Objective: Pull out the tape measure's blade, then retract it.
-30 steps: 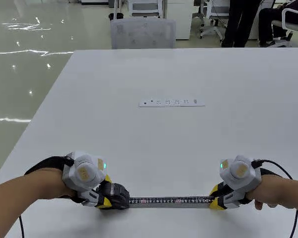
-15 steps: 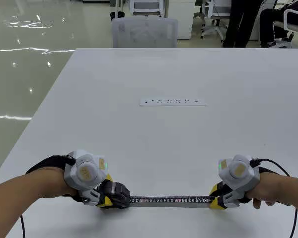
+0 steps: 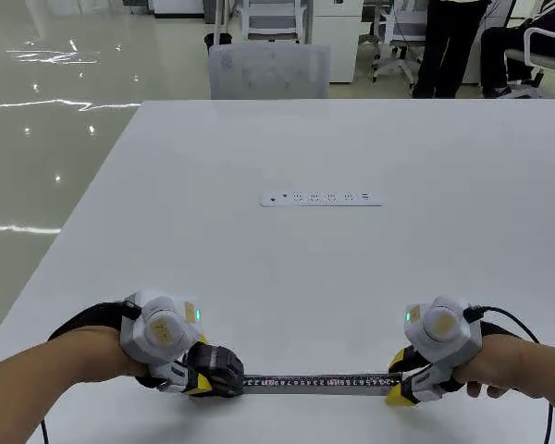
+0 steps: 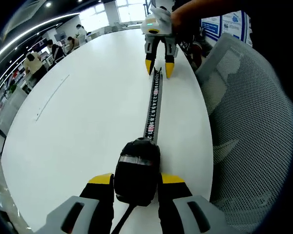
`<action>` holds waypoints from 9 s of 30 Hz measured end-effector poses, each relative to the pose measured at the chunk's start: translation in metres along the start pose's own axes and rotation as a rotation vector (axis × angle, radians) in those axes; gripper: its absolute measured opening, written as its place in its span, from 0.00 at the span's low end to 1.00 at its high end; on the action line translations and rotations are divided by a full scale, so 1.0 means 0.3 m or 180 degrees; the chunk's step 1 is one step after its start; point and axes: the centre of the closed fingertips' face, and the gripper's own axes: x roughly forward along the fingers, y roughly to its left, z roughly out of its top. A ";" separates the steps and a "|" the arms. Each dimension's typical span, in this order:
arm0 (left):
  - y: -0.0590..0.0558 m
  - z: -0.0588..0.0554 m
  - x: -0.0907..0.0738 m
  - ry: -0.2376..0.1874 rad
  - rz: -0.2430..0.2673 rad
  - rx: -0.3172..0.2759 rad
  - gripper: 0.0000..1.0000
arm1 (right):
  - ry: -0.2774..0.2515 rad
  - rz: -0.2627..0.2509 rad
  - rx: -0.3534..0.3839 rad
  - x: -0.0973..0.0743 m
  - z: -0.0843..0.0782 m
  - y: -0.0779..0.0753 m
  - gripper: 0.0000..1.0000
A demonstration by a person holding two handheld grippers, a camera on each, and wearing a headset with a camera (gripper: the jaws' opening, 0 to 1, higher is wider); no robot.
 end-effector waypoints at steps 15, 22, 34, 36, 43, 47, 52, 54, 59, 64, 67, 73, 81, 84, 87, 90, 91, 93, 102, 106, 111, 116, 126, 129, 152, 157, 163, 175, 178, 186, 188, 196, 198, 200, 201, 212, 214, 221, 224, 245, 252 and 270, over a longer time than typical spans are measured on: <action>0.045 -0.059 -0.145 -0.1113 0.0593 -0.1912 0.75 | -0.0678 -0.0780 0.0628 -0.128 0.020 -0.035 0.53; 0.043 -0.105 -0.198 -0.1216 0.0916 -0.2056 1.00 | -0.0795 -0.1030 0.1060 -0.194 -0.069 -0.018 0.58; 0.029 -0.154 -0.348 -0.1626 0.1322 -0.2298 1.00 | -0.1366 -0.1444 0.1201 -0.353 -0.096 0.045 0.86; 0.010 -0.168 -0.347 -0.1587 0.1347 -0.2287 1.00 | -0.1490 -0.1532 0.1237 -0.377 -0.095 0.048 0.93; -0.042 -0.149 -0.361 -0.1650 0.1342 -0.2129 1.00 | -0.1489 -0.1552 0.1186 -0.390 -0.131 0.076 1.00; -0.054 -0.143 -0.372 -0.1679 0.1318 -0.2111 1.00 | -0.1506 -0.1513 0.1080 -0.409 -0.118 0.109 1.00; -0.043 -0.145 -0.350 -0.1612 0.1296 -0.2117 1.00 | -0.1502 -0.1519 0.1153 -0.408 -0.131 0.103 1.00; -0.036 -0.132 -0.340 -0.1604 0.1290 -0.2094 1.00 | -0.1483 -0.1489 0.1152 -0.395 -0.137 0.112 1.00; -0.037 -0.110 -0.339 -0.1592 0.1285 -0.2015 1.00 | -0.1440 -0.1438 0.1200 -0.385 -0.157 0.125 1.00; -0.045 -0.118 -0.333 -0.1556 0.1267 -0.2020 1.00 | -0.1477 -0.1402 0.1264 -0.386 -0.157 0.121 1.00; -0.045 -0.124 -0.329 -0.1544 0.1265 -0.2050 1.00 | -0.1466 -0.1398 0.1244 -0.384 -0.155 0.120 1.00; -0.039 -0.129 -0.331 -0.1527 0.1294 -0.2080 1.00 | -0.1453 -0.1368 0.1244 -0.381 -0.152 0.118 0.99; -0.025 -0.110 -0.319 -0.1519 0.1318 -0.2101 1.00 | -0.1411 -0.1354 0.1191 -0.384 -0.150 0.114 0.98; -0.029 -0.108 -0.317 -0.1533 0.1303 -0.2113 1.00 | -0.1363 -0.1353 0.1192 -0.386 -0.160 0.117 0.98; -0.034 -0.114 -0.317 -0.1523 0.1311 -0.2117 1.00 | -0.1363 -0.1370 0.1211 -0.392 -0.164 0.115 0.98; -0.035 -0.131 -0.314 -0.1481 0.1325 -0.2139 1.00 | -0.1364 -0.1377 0.1230 -0.394 -0.168 0.110 0.98; -0.036 -0.136 -0.315 -0.1469 0.1335 -0.2147 1.00 | -0.1364 -0.1377 0.1224 -0.393 -0.168 0.109 0.98; -0.035 -0.139 -0.317 -0.1459 0.1349 -0.2154 1.00 | -0.1361 -0.1376 0.1214 -0.389 -0.170 0.104 0.98; -0.027 -0.136 -0.329 -0.1482 0.1382 -0.2185 1.00 | -0.1350 -0.1328 0.1189 -0.379 -0.149 0.120 0.97; -0.022 -0.127 -0.333 -0.1489 0.1395 -0.2189 1.00 | -0.1289 -0.1306 0.1145 -0.374 -0.155 0.125 0.96; -0.014 -0.107 -0.335 -0.1498 0.1424 -0.2172 1.00 | -0.1257 -0.1304 0.1132 -0.384 -0.160 0.119 0.97; -0.011 -0.098 -0.330 -0.1408 0.1436 -0.2235 0.99 | -0.1236 -0.1306 0.1104 -0.397 -0.149 0.111 0.97; 0.009 -0.005 -0.321 -0.1423 0.1448 -0.2301 0.99 | -0.1170 -0.1164 0.0902 -0.393 -0.109 0.094 0.94; 0.007 0.013 -0.307 -0.1454 0.1457 -0.2304 0.99 | -0.1146 -0.1119 0.0868 -0.388 -0.102 0.093 0.94; -0.030 0.039 -0.180 -0.1076 0.1440 -0.2539 1.00 | -0.0707 -0.0623 0.0355 -0.320 -0.053 0.127 0.92; -0.020 0.049 -0.155 -0.1042 0.1589 -0.2458 1.00 | -0.0574 -0.0496 0.0148 -0.300 -0.031 0.114 0.91; -0.008 0.077 -0.102 -0.1109 0.1560 -0.2564 1.00 | -0.0408 -0.0254 -0.0058 -0.265 -0.008 0.099 0.88; 0.062 0.073 -0.091 -0.1283 0.1836 -0.2536 1.00 | -0.0107 0.0033 -0.0414 -0.191 0.024 0.028 0.80; 0.044 0.074 -0.057 -0.1307 0.1682 -0.2648 1.00 | -0.0023 0.0169 -0.0569 -0.167 0.029 0.032 0.68; 0.044 0.076 -0.060 -0.1330 0.1687 -0.2620 1.00 | 0.0148 0.0371 -0.0629 -0.095 0.016 0.018 0.56; 0.047 0.074 -0.062 -0.1320 0.1706 -0.2579 1.00 | 0.0199 0.0403 -0.0691 -0.085 0.005 0.019 0.52; 0.033 0.043 -0.040 -0.1248 0.1633 -0.2703 0.99 | 0.0298 0.0416 -0.0750 -0.044 -0.015 0.005 0.35; 0.031 0.044 -0.040 -0.1241 0.1632 -0.2687 0.98 | 0.0306 0.0423 -0.0729 -0.037 -0.020 0.004 0.33; 0.027 0.048 -0.035 -0.1236 0.1613 -0.2665 0.98 | 0.0334 0.0428 -0.0688 -0.029 -0.032 0.001 0.31; 0.026 0.049 -0.032 -0.1234 0.1602 -0.2654 0.98 | 0.0350 0.0437 -0.0683 -0.026 -0.038 0.003 0.29; 0.018 0.046 -0.014 -0.1210 0.1537 -0.2692 0.99 | 0.0375 0.0413 -0.0724 -0.011 -0.040 -0.013 0.15; 0.019 0.046 -0.014 -0.1212 0.1537 -0.2700 0.99 | 0.0363 0.0418 -0.0728 -0.010 -0.041 -0.014 0.15; 0.024 0.045 -0.020 -0.1235 0.1566 -0.2796 0.98 | 0.0402 0.0352 -0.0642 -0.012 -0.037 -0.012 0.14; 0.014 0.052 -0.010 -0.1229 0.1552 -0.2871 0.94 | 0.0445 0.0328 -0.0659 -0.008 -0.038 -0.010 0.14; 0.031 0.009 0.021 -0.1093 0.1829 -0.3192 0.68 | 0.0585 0.0318 -0.0374 -0.004 -0.042 -0.018 0.13; 0.027 -0.011 0.033 -0.0900 0.1880 -0.3153 0.65 | 0.0601 0.0297 -0.0333 -0.007 -0.045 -0.015 0.13; 0.036 -0.020 0.056 -0.0768 0.1988 -0.3211 0.68 | 0.0612 0.0279 -0.0283 -0.006 -0.046 -0.021 0.13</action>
